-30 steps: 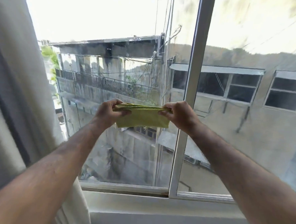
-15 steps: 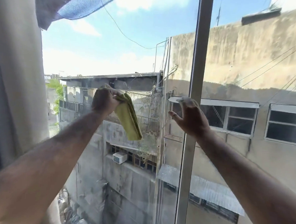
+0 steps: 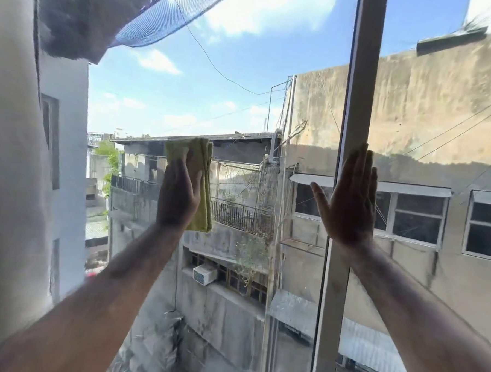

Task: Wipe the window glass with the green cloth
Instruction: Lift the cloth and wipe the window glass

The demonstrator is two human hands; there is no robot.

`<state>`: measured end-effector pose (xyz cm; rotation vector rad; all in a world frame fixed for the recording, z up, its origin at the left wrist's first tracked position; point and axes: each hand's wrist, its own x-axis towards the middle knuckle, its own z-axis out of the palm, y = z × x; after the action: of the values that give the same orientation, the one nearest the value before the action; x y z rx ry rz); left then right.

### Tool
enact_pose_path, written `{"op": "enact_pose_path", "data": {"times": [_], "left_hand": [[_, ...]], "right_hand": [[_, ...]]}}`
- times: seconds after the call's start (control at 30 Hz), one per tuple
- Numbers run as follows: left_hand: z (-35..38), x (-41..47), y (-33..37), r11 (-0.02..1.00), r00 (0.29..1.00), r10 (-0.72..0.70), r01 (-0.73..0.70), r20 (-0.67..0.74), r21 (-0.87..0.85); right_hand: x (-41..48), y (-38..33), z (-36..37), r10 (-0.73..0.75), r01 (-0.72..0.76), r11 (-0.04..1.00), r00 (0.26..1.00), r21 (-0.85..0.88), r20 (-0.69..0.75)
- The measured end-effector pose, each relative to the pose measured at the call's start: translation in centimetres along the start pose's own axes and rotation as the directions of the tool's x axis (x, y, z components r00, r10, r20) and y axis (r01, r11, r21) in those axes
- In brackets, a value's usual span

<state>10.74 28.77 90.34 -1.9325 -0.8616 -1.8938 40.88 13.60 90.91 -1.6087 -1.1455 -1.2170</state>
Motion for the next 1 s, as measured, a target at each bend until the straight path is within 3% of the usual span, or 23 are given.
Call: {"op": "enact_pose_path", "data": {"times": [0.1, 0.27, 0.33, 0.37, 0.43, 0.47, 0.5, 0.53, 0.57, 0.63, 0.67, 0.7, 0.77, 0.8, 0.87, 0.9, 0.93, 0.97, 1.0], "left_hand": [[2.6, 0.0, -1.4, 0.988, 0.991, 0.134, -0.133, -0.011, 0.085], [5.4, 4.8, 3.5, 0.993, 0.991, -0.044, 0.058, -0.126, 0.105], [7.0, 3.1, 6.3, 0.984, 0.99, 0.133, -0.128, -0.036, 0.126], [7.9, 1.2, 7.2, 0.942, 0.953, 0.298, -0.303, 0.057, 0.145], [8.5, -3.4, 7.4, 0.726, 0.744, 0.614, -0.664, 0.265, 0.182], [8.2, -5.2, 6.4, 0.616, 0.633, 0.693, -0.769, 0.346, 0.173], [7.8, -6.1, 4.9, 0.559, 0.576, 0.725, -0.813, 0.378, 0.166], [7.1, -6.2, 3.5, 0.586, 0.604, 0.711, -0.792, 0.36, 0.172], [6.5, -5.6, 2.2, 0.681, 0.708, 0.636, -0.702, 0.307, 0.209], [5.7, -3.1, 0.9, 0.919, 0.96, 0.263, -0.279, 0.094, 0.279], [5.4, -1.4, 1.1, 0.967, 0.999, 0.043, -0.036, -0.024, 0.254], [5.4, 0.3, 1.9, 0.97, 0.986, -0.117, 0.139, -0.115, 0.202], [6.2, 2.8, 4.4, 0.959, 0.963, -0.205, 0.233, -0.176, 0.158], [6.7, 3.1, 5.8, 0.973, 0.982, -0.129, 0.153, -0.141, 0.173], [8.3, 1.2, 8.1, 0.948, 0.976, 0.213, -0.215, 0.036, 0.232], [9.1, -1.0, 8.7, 0.86, 0.892, 0.424, -0.45, 0.156, 0.24], [9.4, -3.2, 8.6, 0.724, 0.756, 0.595, -0.652, 0.274, 0.226], [9.2, -5.1, 7.7, 0.582, 0.613, 0.7, -0.787, 0.366, 0.205], [8.7, -6.4, 6.2, 0.489, 0.518, 0.748, -0.853, 0.416, 0.183]], "right_hand": [[0.1, 0.2, 1.1, 0.005, -0.007, 0.999, 0.999, -0.043, -0.044], [0.0, 0.4, 1.6, -0.016, 0.007, 0.997, 0.994, -0.078, -0.11], [0.0, 0.4, 1.6, -0.015, 0.004, 0.996, 0.993, -0.095, -0.116], [0.0, 0.4, 1.7, -0.015, 0.003, 0.994, 0.993, -0.105, -0.12], [0.0, 0.4, 1.7, -0.02, 0.006, 0.994, 0.992, -0.114, -0.124], [0.0, 0.4, 1.7, -0.02, 0.006, 0.993, 0.992, -0.115, -0.122], [-0.1, 0.4, 1.8, -0.019, 0.005, 0.993, 0.993, -0.115, -0.12], [-0.1, 0.5, 1.8, -0.019, 0.005, 0.993, 0.993, -0.115, -0.118], [-0.1, 0.5, 1.8, -0.019, 0.006, 0.994, 0.993, -0.113, -0.119], [0.0, 0.5, 1.8, -0.02, 0.007, 0.994, 0.993, -0.11, -0.119], [-0.1, 0.5, 1.9, -0.021, 0.007, 0.994, 0.993, -0.113, -0.117], [-0.1, 0.6, 1.9, -0.021, 0.008, 0.993, 0.993, -0.115, -0.116], [-0.1, 0.6, 2.0, -0.024, 0.011, 0.994, 0.992, -0.105, -0.124], [0.0, 0.6, 2.0, -0.026, 0.013, 0.995, 0.991, -0.097, -0.129], [0.0, 0.6, 2.1, -0.03, 0.017, 0.995, 0.991, -0.099, -0.133], [-0.1, 0.6, 2.1, -0.03, 0.016, 0.995, 0.99, -0.103, -0.135], [-0.1, 0.6, 2.0, -0.028, 0.014, 0.994, 0.99, -0.105, -0.138], [-0.1, 0.5, 2.0, -0.027, 0.011, 0.994, 0.99, -0.108, -0.141], [-0.2, 0.5, 1.9, -0.026, 0.01, 0.994, 0.99, -0.107, -0.141]]}}
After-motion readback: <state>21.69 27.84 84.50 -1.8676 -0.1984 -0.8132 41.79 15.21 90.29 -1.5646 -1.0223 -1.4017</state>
